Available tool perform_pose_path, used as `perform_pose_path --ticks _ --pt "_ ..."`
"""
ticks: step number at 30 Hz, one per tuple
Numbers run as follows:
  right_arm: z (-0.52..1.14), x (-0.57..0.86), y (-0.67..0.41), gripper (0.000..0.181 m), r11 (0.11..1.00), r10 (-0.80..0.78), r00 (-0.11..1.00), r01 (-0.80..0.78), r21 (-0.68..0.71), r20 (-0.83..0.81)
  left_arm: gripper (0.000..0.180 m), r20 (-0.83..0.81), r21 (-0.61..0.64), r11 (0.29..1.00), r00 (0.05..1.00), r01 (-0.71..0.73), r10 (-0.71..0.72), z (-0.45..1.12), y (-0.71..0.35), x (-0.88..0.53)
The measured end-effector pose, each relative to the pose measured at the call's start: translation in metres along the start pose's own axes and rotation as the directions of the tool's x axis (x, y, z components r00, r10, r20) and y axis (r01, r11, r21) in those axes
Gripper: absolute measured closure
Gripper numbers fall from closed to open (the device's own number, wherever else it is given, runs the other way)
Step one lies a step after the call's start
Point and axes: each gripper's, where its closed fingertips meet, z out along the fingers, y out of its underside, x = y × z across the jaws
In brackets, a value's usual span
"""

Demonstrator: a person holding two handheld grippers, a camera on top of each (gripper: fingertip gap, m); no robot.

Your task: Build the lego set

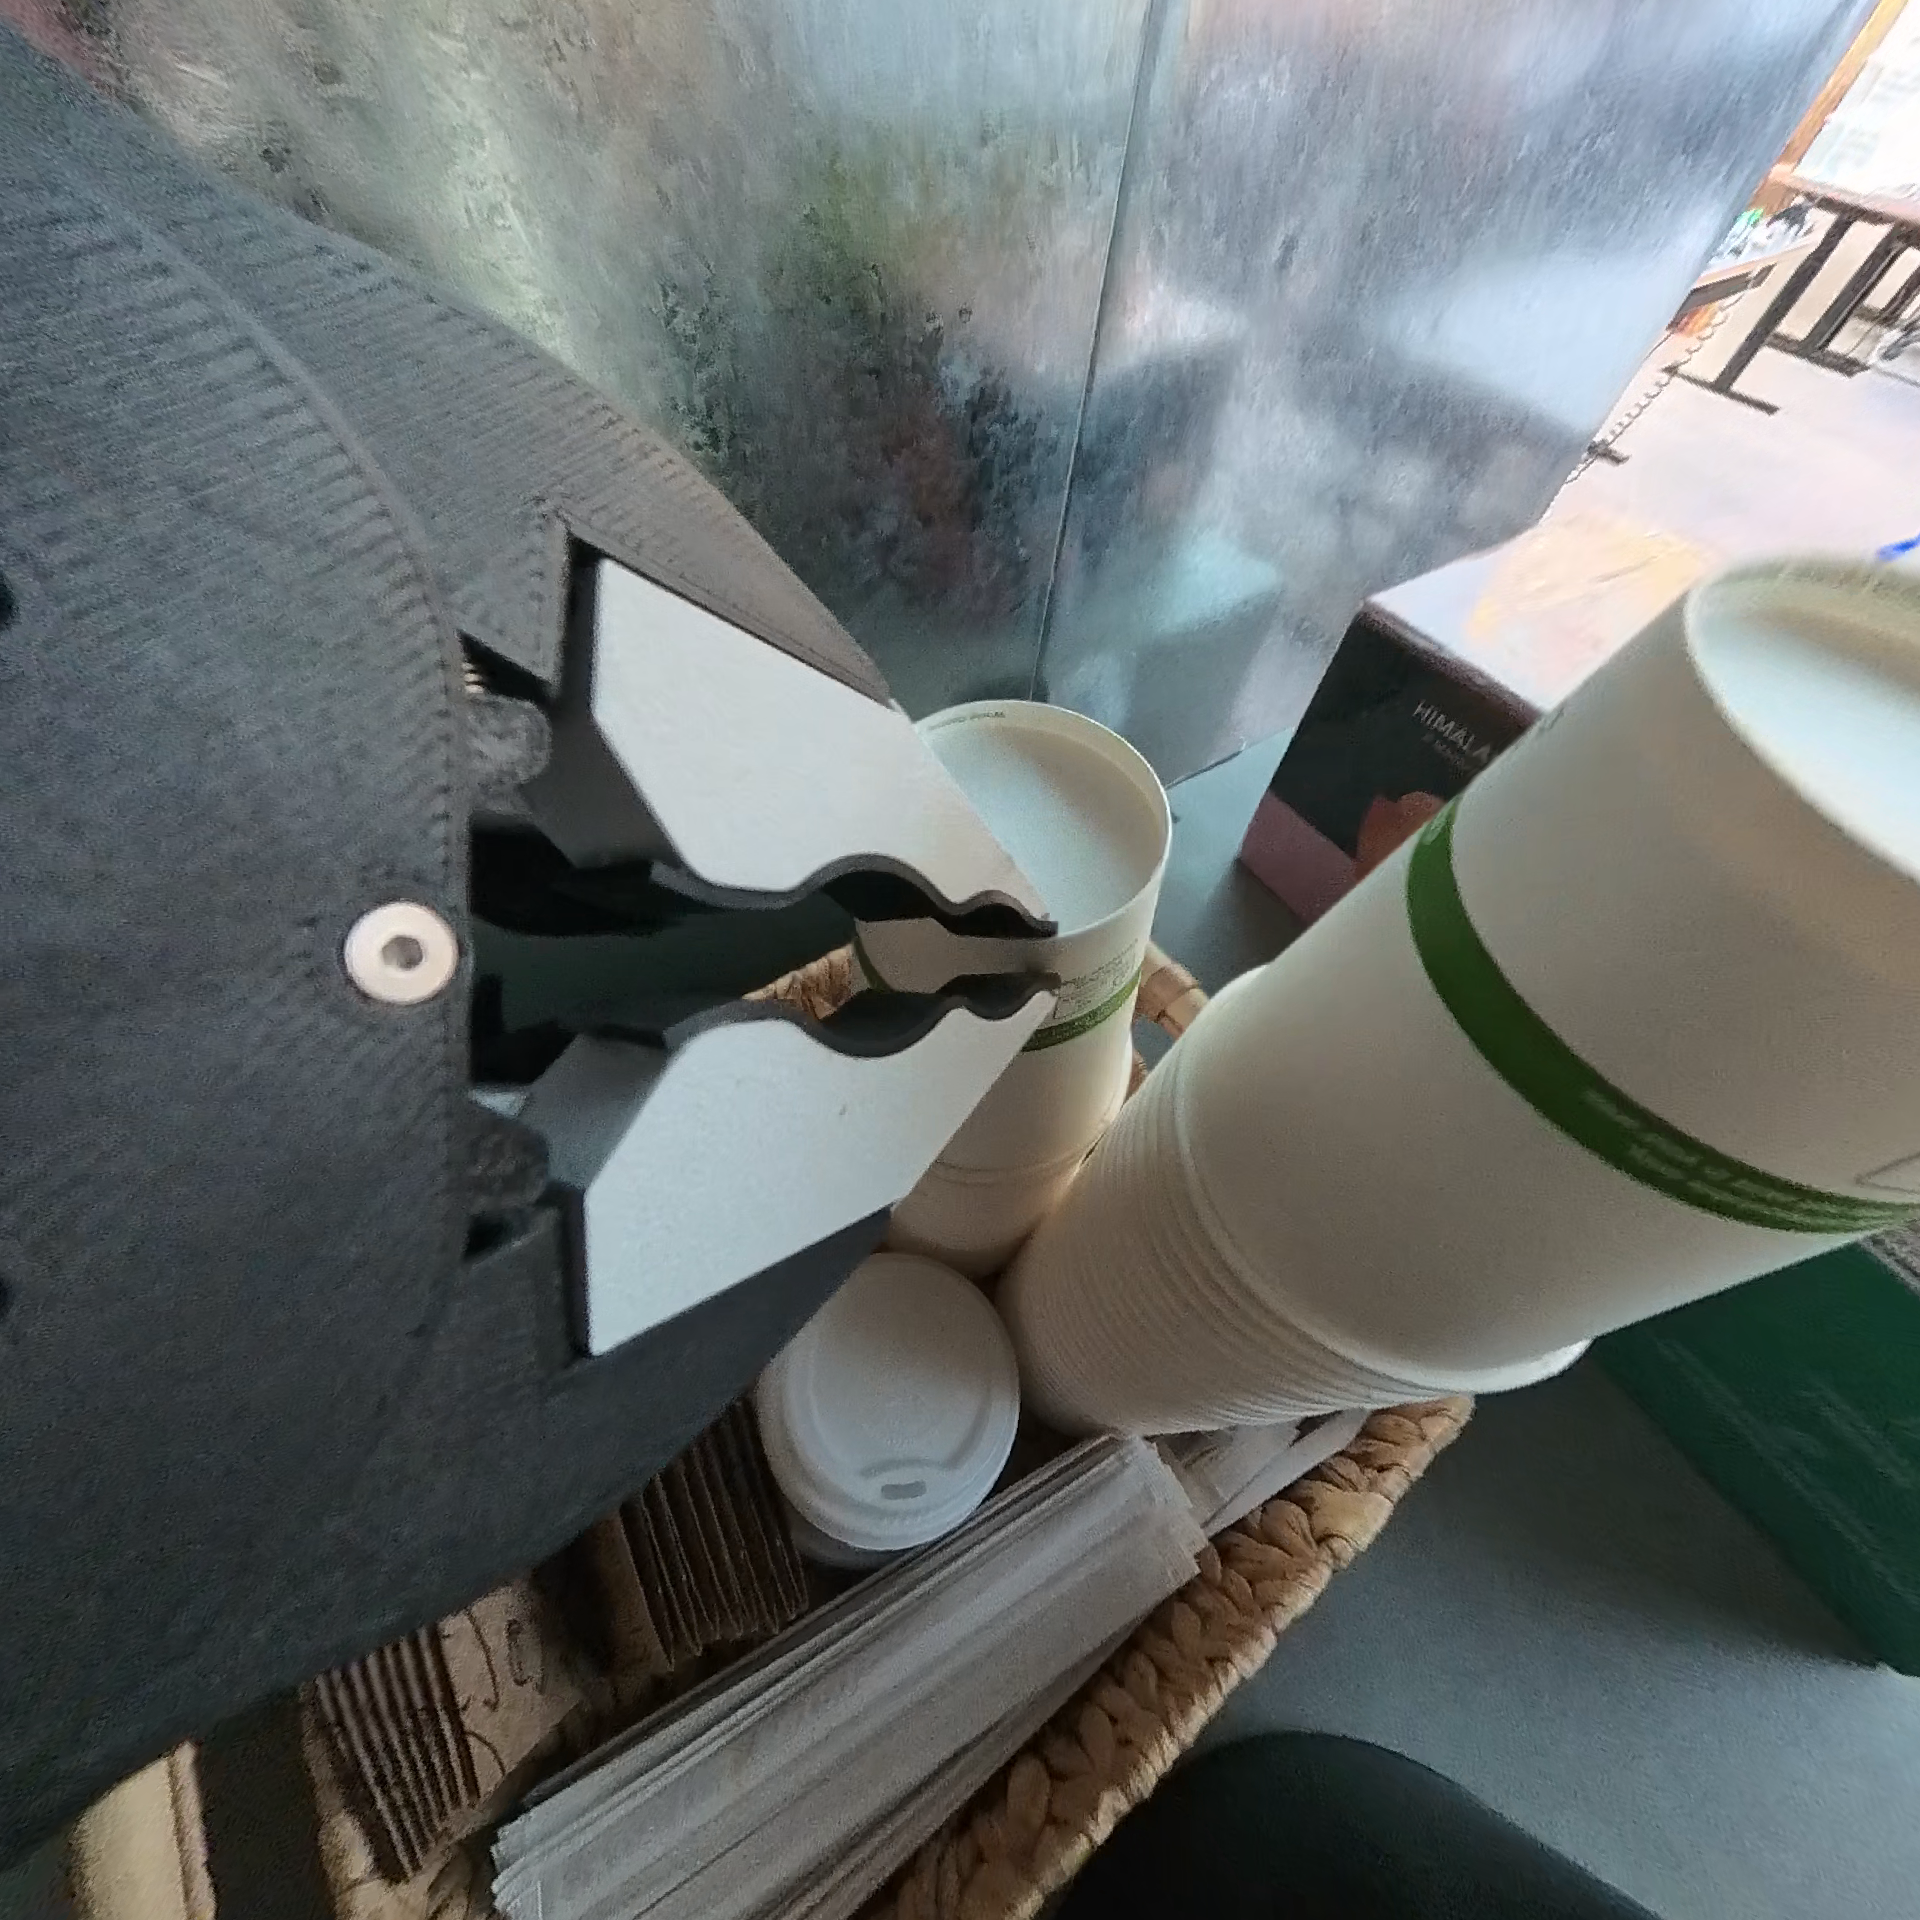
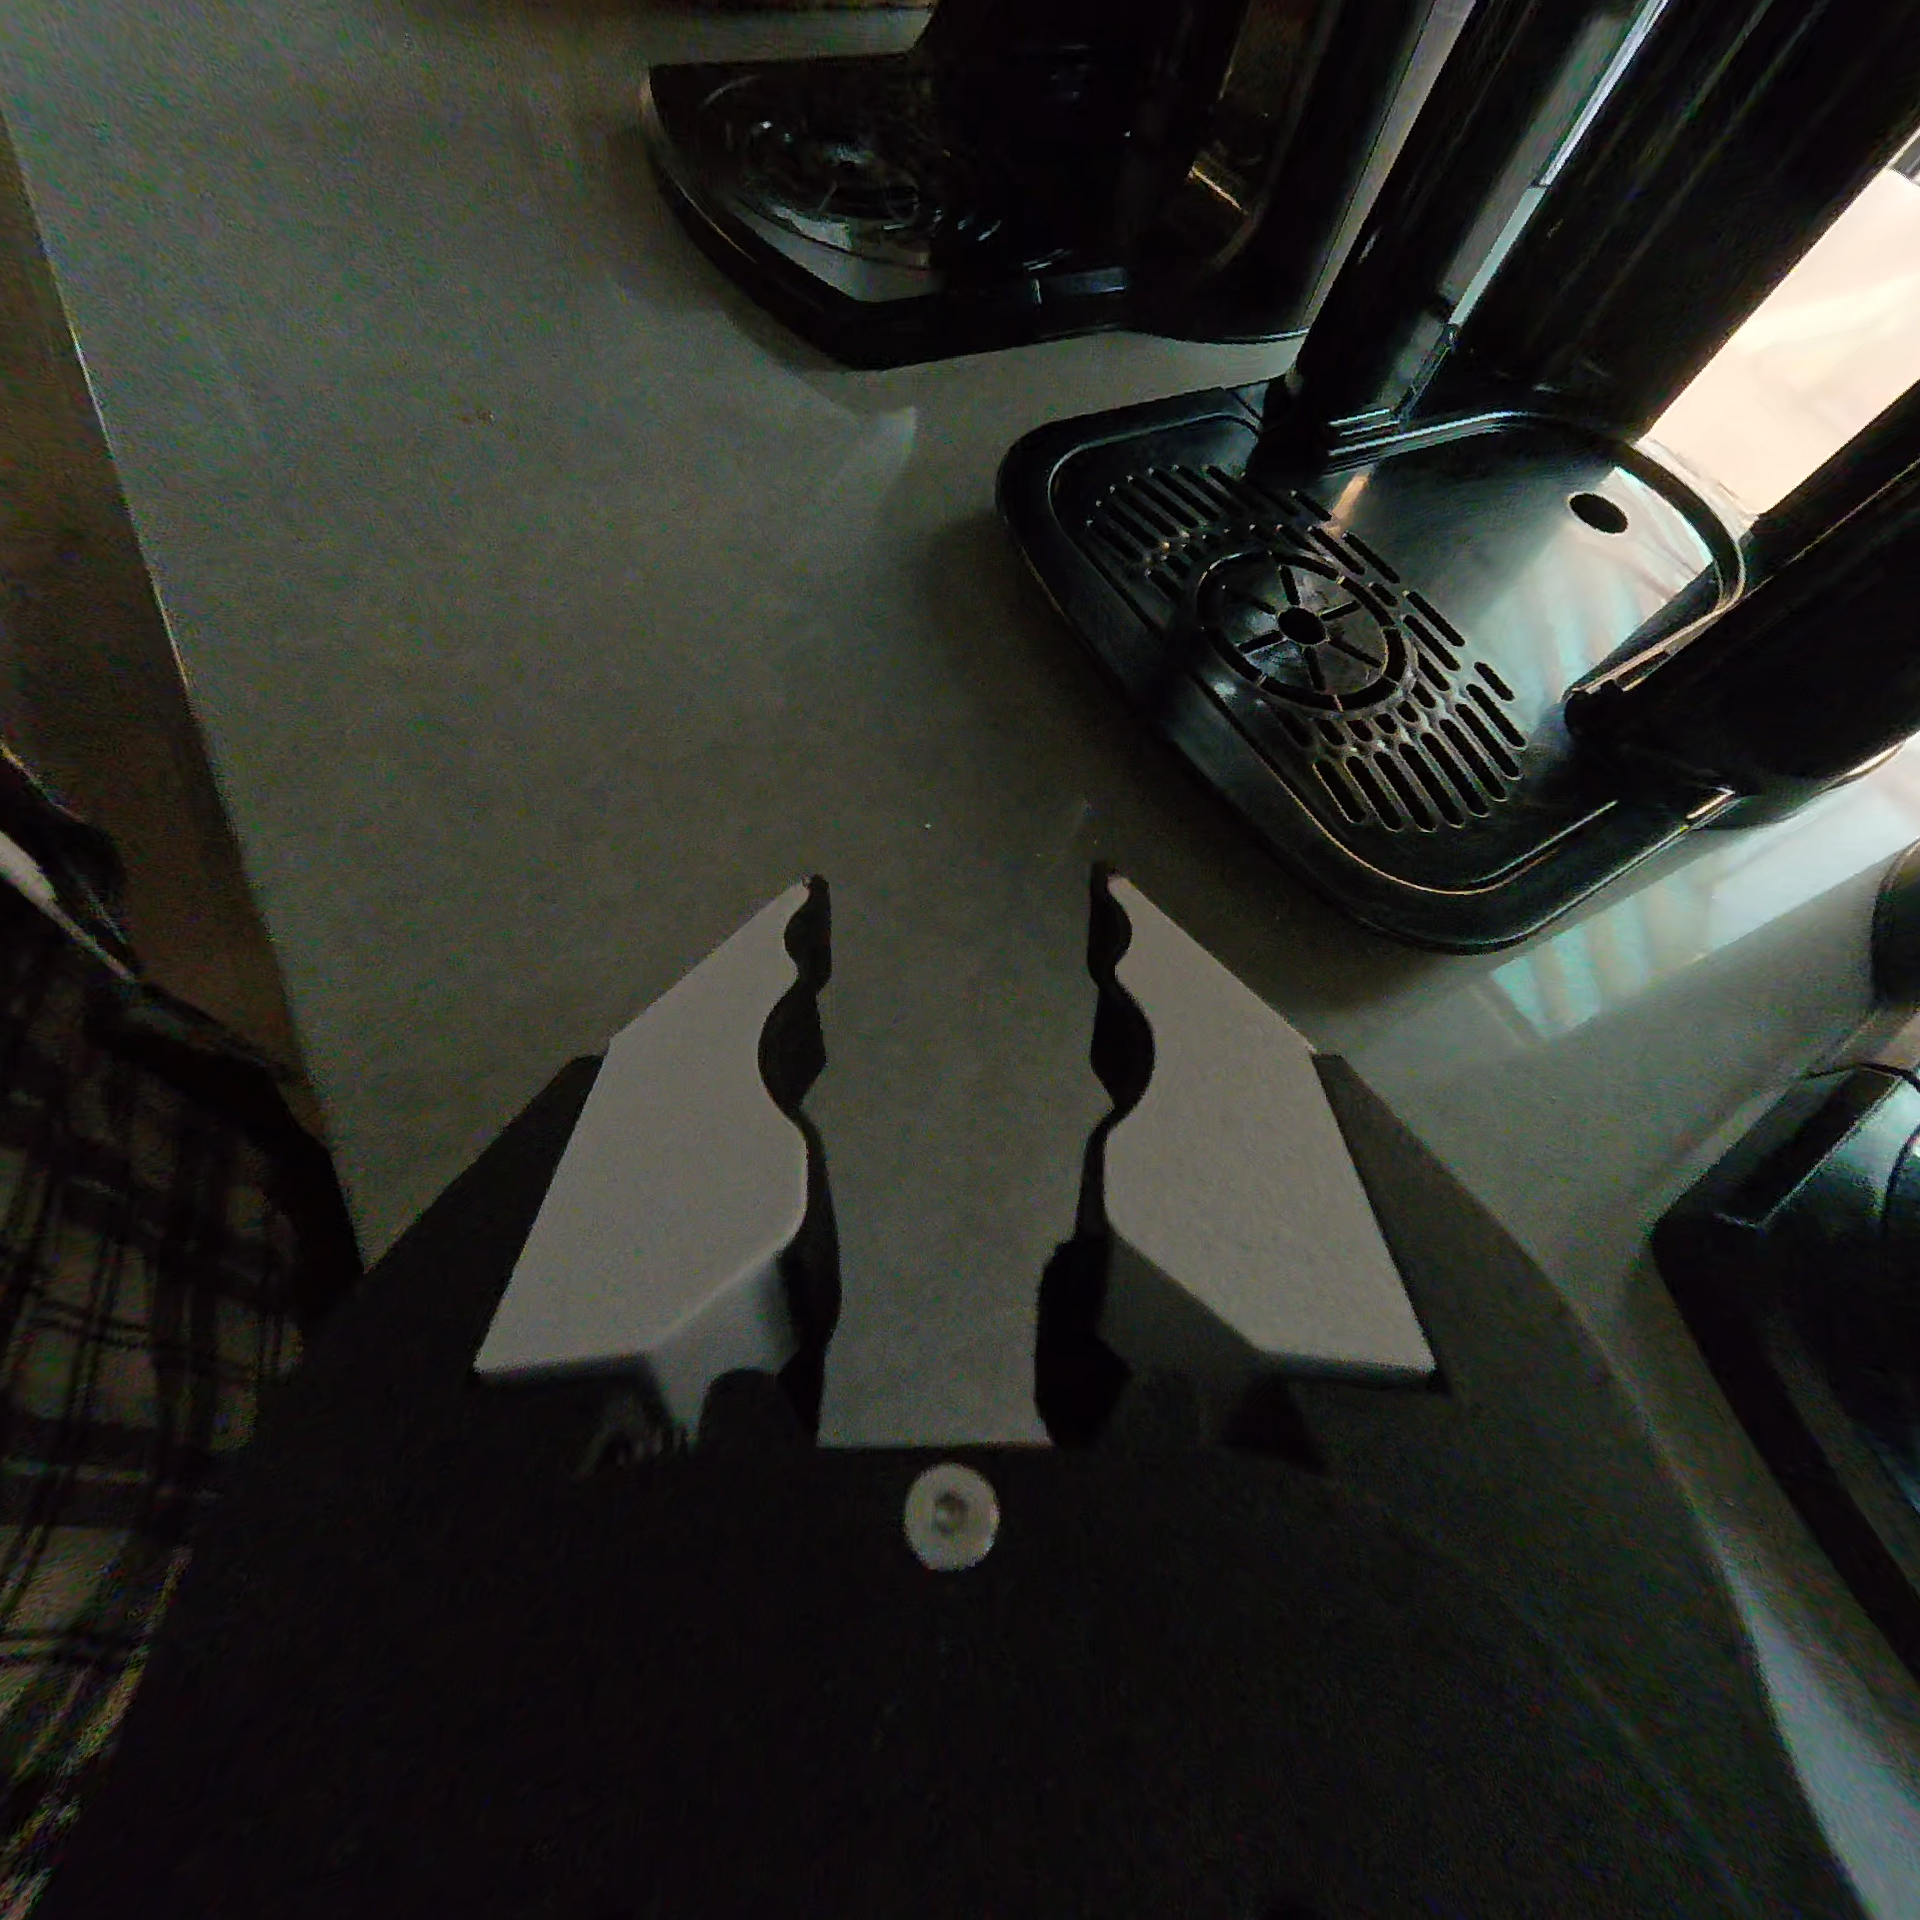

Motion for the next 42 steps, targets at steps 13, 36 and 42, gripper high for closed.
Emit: perform_pose_path --ticks 13,36,42 --pt "0.0 -0.002 0.0 0.133 1.0 -0.017 1.0 0.017 0.0 0.002 0.178 0.173 0.326 0.943 0.976 0.067 -0.129 -0.104 -0.04 -0.044" --pt "-0.061 -0.005 -0.027 0.132 0.953 0.031 0.991 -0.069 0.295 0.13 0.179 -0.038 0.763 0.628 0.981 0.152 -0.19 -0.395 -0.135 0.291" --pt "-0.14 0.025 -0.047 0.126 0.883 0.074 0.99 -0.12 0.454 0.118 0.18 -0.342 0.786 0.535 0.939 0.309 -0.039 -0.378 -0.228 0.442"
